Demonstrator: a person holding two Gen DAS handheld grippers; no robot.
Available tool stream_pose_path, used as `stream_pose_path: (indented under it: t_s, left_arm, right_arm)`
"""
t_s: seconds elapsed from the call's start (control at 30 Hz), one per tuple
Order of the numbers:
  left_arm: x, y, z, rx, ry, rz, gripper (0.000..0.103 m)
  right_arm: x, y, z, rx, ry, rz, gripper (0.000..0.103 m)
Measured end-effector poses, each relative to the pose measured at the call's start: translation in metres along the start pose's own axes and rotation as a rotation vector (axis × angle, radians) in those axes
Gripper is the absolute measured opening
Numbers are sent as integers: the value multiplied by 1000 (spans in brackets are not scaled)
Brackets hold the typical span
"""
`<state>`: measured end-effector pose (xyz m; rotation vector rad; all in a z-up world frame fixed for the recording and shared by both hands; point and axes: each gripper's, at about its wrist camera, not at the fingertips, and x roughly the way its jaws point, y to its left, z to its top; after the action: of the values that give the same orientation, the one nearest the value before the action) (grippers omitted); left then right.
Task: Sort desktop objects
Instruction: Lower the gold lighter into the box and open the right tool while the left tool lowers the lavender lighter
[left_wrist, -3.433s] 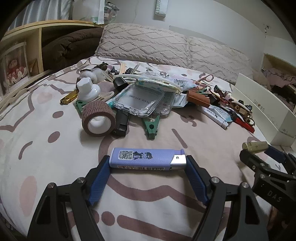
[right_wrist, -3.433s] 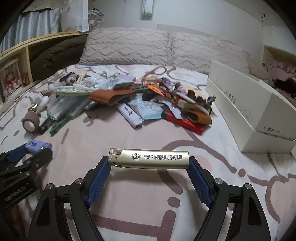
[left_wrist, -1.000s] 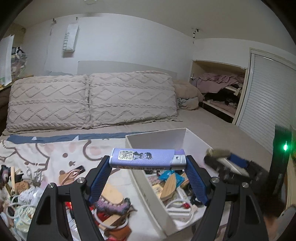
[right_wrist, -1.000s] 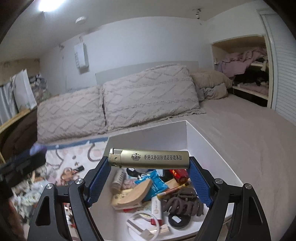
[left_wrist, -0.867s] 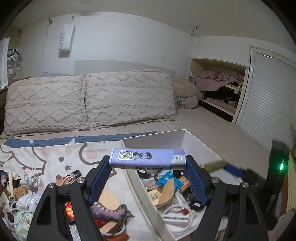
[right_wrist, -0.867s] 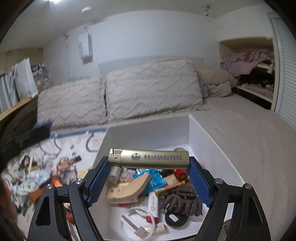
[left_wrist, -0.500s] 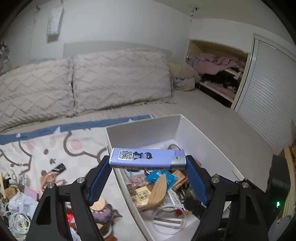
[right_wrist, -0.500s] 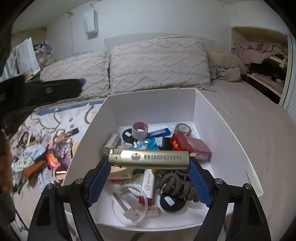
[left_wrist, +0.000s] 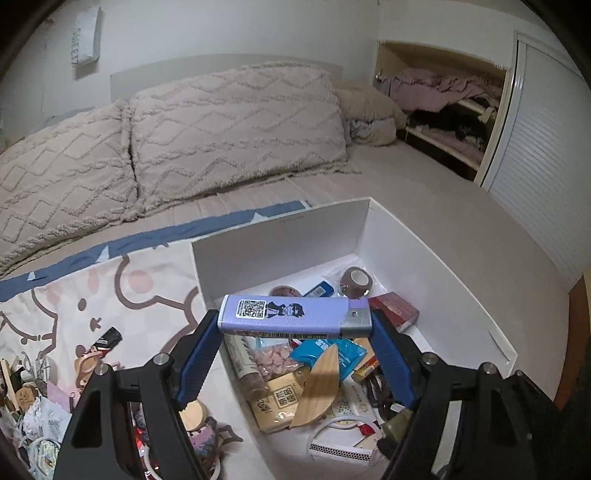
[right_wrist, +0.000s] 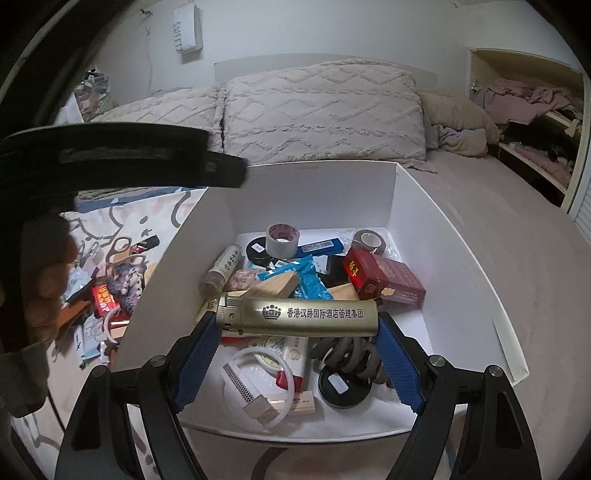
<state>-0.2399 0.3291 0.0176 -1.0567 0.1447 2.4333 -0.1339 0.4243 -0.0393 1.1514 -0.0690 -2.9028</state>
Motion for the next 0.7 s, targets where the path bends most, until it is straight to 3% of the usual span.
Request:
stream_pose_path:
  t_s: [0.7]
  left_arm:
    - [50, -15, -8, 79, 152, 55, 79]
  right_arm:
    - [4, 5, -5, -13, 73, -26, 83]
